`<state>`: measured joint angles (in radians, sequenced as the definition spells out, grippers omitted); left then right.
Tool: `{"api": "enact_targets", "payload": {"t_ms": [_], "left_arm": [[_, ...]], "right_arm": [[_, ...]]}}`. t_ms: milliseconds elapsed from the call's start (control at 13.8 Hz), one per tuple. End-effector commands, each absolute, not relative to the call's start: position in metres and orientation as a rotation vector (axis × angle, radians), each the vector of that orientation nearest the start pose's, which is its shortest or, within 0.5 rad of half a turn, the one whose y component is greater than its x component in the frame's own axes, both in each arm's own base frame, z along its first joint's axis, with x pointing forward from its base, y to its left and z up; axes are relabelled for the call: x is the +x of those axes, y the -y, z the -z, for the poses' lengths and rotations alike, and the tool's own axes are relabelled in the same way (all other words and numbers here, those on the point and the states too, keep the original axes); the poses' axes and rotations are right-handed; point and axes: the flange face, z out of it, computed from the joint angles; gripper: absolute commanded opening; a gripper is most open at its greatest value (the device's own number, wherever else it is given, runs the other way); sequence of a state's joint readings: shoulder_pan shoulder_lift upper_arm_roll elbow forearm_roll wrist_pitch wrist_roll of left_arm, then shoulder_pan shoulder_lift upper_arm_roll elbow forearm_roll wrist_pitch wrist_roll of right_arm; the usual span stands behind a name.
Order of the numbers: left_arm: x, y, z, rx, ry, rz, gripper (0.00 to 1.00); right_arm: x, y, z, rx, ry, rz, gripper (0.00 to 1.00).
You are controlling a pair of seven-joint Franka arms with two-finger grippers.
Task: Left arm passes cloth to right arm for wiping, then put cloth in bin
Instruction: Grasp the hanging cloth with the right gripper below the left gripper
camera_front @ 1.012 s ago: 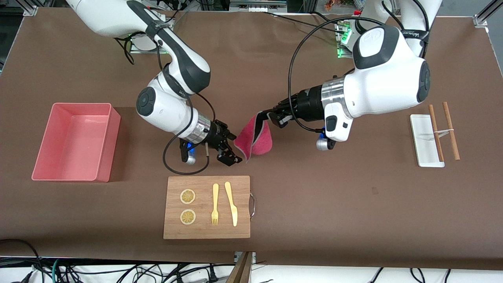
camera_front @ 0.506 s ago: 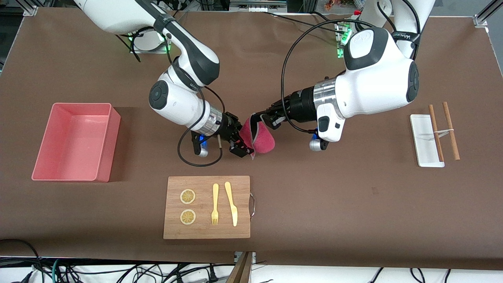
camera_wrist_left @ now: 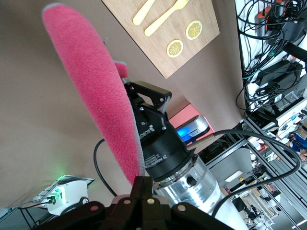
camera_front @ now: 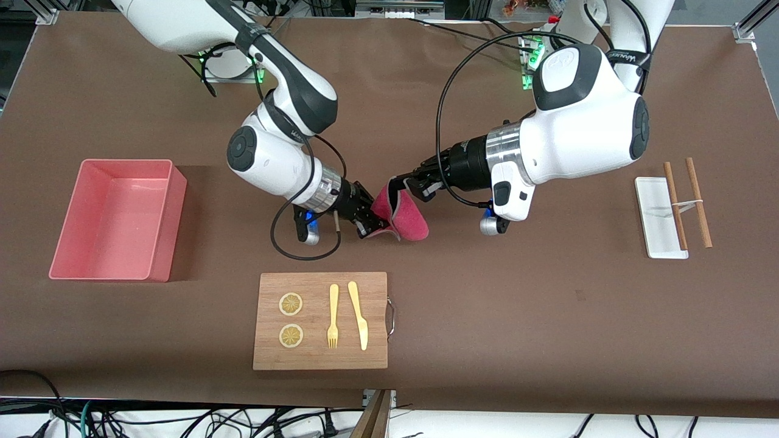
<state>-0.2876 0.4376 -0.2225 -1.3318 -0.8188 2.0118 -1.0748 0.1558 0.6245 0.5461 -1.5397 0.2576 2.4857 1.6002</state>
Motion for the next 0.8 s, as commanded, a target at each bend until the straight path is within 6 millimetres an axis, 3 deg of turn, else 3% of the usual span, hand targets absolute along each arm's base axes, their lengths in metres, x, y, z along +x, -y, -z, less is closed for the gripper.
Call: {"api": "enact_targets", "payload": {"t_ms": [0, 361, 434, 506, 723], "left_arm": [[0.624, 0.358, -0.541, 2.057, -0.969, 0.566, 0.00], [0.624, 0.357, -0.542, 2.056, -0.974, 0.566, 0.00], [0.624, 0.357, -0.544, 2.055, -0.975, 0.565, 0.20], [0.624, 0.355, -0.543, 2.064, -0.969, 0.557, 0.99], [0.625, 0.352, -0.545, 2.071, -0.968, 0.543, 1.00]], "right_arm": [[0.610, -0.406, -0.381, -2.089, -1.465, -0.365, 0.00], [0.613, -0.401, -0.383, -2.090, -1.466, -0.354, 0.00], [0.611, -0.401, -0.380, -2.121, -1.443, -0.359, 0.00], [0.608, -0.401, -0.377, -2.167, -1.409, -0.371, 0.00], [0.608, -0.397, -0.373, -2.203, -1.398, -0.393, 0.00]]}}
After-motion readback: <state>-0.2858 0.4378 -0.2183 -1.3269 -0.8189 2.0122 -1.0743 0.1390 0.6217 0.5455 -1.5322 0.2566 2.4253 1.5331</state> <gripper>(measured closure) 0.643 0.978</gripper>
